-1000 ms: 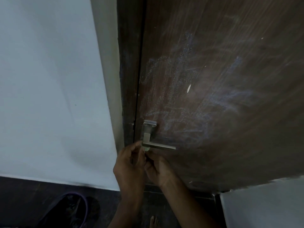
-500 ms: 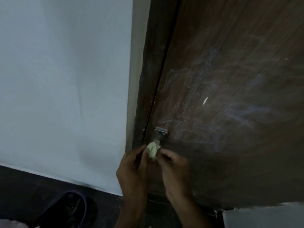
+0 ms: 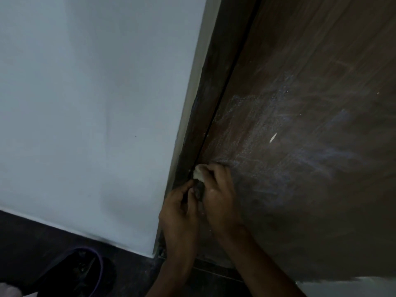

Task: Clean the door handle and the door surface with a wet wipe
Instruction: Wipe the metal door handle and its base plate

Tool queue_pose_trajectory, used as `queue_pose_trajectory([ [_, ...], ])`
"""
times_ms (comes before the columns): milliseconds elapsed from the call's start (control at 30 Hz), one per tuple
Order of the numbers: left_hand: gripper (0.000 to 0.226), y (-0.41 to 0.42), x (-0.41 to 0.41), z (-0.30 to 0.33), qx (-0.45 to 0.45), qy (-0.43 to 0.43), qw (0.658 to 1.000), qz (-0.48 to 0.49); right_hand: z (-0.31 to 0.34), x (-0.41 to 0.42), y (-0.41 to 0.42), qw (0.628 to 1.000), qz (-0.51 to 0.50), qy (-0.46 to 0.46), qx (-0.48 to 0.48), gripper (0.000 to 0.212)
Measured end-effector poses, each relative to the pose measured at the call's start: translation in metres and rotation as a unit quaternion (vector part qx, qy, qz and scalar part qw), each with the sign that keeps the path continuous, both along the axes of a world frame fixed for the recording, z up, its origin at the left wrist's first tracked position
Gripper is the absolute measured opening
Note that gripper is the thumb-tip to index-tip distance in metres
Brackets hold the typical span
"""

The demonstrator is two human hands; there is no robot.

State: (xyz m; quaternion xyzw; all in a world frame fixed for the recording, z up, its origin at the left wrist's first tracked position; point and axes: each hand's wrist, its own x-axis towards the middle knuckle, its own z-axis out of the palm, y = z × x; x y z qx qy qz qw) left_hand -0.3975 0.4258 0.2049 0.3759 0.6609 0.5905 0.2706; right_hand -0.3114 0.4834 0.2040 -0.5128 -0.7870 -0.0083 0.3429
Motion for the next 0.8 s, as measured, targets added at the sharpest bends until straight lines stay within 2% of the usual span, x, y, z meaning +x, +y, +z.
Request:
queue_pose_trajectory([
  [67,0.025,0.000,-0.002,0.000,-0.003,0.008,1.000,0.007,0.004,0.012,-0.006,0.998,-0.057,0.031,0.021,0.027],
  [100,0.026,0.000,-0.004,-0.001,-0.003,0.011,1.000,0.007,0.009,0.013,-0.009,0.997,-0.075,0.005,0.028,0.029],
  [200,0.029,0.001,-0.003,-0.001,0.003,0.011,1.000,0.001,0.020,-0.001,-0.004,0.999,-0.027,-0.020,0.029,0.029],
  [267,0.033,0.003,-0.002,0.002,0.009,0.021,1.000,0.009,0.024,-0.015,0.003,0.994,0.039,-0.103,0.007,0.026],
  [333,0.038,0.006,-0.001,0.002,0.010,0.040,0.999,0.013,0.017,-0.016,0.004,0.977,0.086,-0.192,0.026,0.020],
  [400,0.040,0.006,-0.001,0.002,0.019,0.061,0.998,0.010,0.007,-0.004,-0.001,0.983,0.075,-0.165,0.019,0.026],
  [467,0.040,0.007,-0.002,0.001,0.035,0.065,0.997,0.007,-0.001,0.011,-0.004,0.993,0.002,-0.108,0.044,0.029],
  [533,0.036,0.009,0.001,0.001,0.045,0.058,0.997,-0.006,-0.003,0.017,-0.007,0.992,-0.033,-0.114,0.051,0.026],
  [667,0.032,0.014,0.004,0.006,0.048,0.037,0.998,-0.019,0.002,-0.002,-0.006,0.993,0.013,-0.109,0.032,0.034],
  [800,0.026,0.014,0.002,0.004,0.039,0.043,0.998,-0.014,-0.004,0.012,-0.011,0.996,-0.030,-0.084,0.004,0.029],
])
